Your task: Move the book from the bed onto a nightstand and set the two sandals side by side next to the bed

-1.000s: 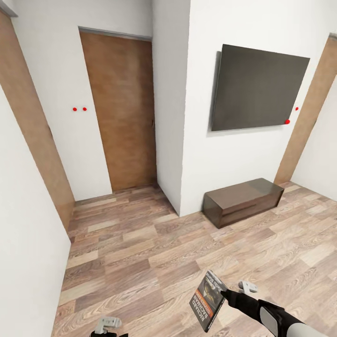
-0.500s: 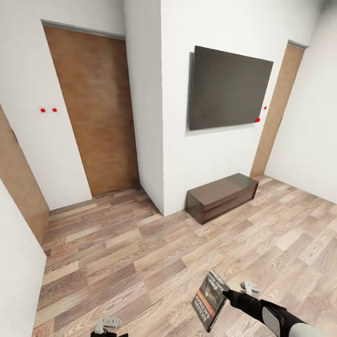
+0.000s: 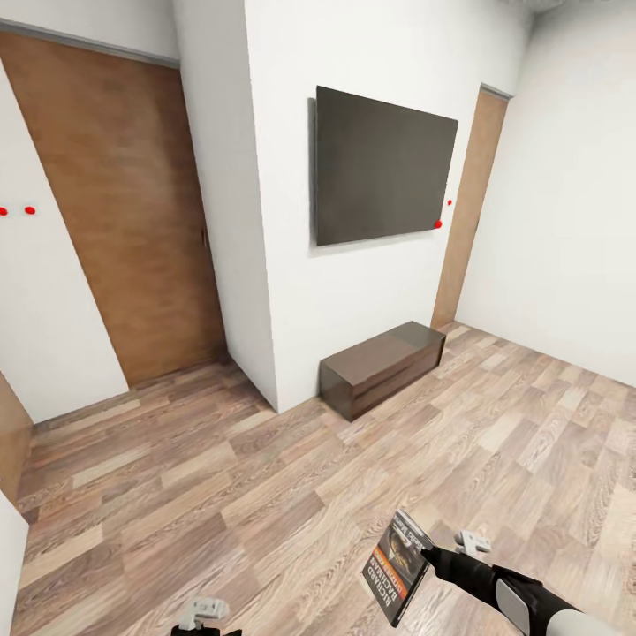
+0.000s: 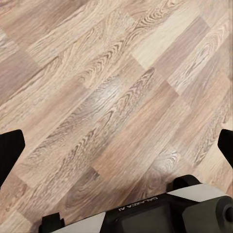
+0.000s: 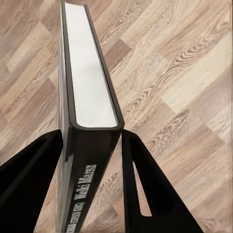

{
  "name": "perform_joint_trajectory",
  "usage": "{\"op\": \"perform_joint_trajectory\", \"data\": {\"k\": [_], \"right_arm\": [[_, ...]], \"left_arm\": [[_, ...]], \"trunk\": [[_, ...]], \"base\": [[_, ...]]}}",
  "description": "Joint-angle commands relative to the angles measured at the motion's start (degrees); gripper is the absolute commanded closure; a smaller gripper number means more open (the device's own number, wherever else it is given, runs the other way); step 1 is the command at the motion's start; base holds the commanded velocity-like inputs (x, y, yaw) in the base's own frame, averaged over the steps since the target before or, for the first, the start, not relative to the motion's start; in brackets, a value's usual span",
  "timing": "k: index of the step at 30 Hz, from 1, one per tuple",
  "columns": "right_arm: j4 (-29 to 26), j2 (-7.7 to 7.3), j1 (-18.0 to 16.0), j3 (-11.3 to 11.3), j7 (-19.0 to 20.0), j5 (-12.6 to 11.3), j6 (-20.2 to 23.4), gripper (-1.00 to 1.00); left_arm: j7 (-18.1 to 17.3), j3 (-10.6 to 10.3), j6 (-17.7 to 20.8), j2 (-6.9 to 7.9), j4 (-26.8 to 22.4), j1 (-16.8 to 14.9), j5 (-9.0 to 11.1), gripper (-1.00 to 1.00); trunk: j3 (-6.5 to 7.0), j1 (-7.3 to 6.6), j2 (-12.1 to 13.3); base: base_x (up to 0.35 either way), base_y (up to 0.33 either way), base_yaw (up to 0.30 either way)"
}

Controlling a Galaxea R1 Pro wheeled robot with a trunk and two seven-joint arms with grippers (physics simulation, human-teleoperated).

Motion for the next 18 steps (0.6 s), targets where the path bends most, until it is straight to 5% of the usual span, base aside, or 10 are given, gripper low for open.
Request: {"op": "perform_joint_trajectory", "data": {"k": [1, 18], "right_arm": [[-0.1, -0.02, -0.1, 0.2, 0.1, -0.7, 0.4, 1.0], [-0.1, -0.02, -0.1, 0.2, 0.2, -0.7, 0.4, 1.0]], "left_arm": [[-0.1, 0.5, -0.3, 0.02, 0.0, 0.0, -0.6, -1.0], [-0.1, 0.5, -0.3, 0.02, 0.0, 0.0, -0.6, -1.0]], "trunk": [[-0.13, 0.06, -0.1], [-0.13, 0.06, -0.1]], "base": [[0.284, 0.0, -0.284], [0.316, 0.0, -0.284]]}}
